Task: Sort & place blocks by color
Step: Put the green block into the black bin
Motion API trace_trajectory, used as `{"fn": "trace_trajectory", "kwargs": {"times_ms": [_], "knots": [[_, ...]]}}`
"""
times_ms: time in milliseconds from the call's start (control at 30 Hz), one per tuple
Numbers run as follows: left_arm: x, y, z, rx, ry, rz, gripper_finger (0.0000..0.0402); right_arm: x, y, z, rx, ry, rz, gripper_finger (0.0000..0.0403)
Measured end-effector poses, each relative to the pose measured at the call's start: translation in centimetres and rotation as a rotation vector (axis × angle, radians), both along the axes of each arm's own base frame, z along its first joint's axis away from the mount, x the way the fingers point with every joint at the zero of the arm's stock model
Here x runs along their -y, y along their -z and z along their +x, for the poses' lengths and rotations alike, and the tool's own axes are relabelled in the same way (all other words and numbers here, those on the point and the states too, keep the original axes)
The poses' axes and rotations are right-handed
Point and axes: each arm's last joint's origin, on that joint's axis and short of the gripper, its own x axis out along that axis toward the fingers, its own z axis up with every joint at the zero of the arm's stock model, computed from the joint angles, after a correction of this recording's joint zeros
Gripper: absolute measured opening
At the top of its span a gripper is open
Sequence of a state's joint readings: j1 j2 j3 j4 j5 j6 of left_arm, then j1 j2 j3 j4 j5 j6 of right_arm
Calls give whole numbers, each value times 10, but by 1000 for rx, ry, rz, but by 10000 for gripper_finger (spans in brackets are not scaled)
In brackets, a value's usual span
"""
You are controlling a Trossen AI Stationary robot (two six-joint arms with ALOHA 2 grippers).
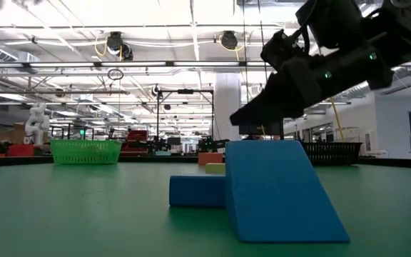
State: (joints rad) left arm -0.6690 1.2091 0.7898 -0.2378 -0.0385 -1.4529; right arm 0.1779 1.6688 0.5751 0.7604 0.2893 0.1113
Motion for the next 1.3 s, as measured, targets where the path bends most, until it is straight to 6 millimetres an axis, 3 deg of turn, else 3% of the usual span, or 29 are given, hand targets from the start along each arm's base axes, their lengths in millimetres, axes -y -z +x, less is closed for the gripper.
{"fn": "trace_trajectory", "kwargs": {"times_ms": [267,433,700,900,1300], "knots": [[-28,-21,33,468,92,335,179,-8,26,7,32,43,-23,270],[-44,-33,45,660,29,586,179,-8,33,7,10,53,1,270],[-59,-37,52,686,-55,798,180,-22,41,19,2,12,53,270],[-62,-37,53,683,-63,810,180,-29,50,31,-24,-17,2,270],[-62,-37,53,674,-88,767,180,-25,58,31,-86,26,61,253]]}}
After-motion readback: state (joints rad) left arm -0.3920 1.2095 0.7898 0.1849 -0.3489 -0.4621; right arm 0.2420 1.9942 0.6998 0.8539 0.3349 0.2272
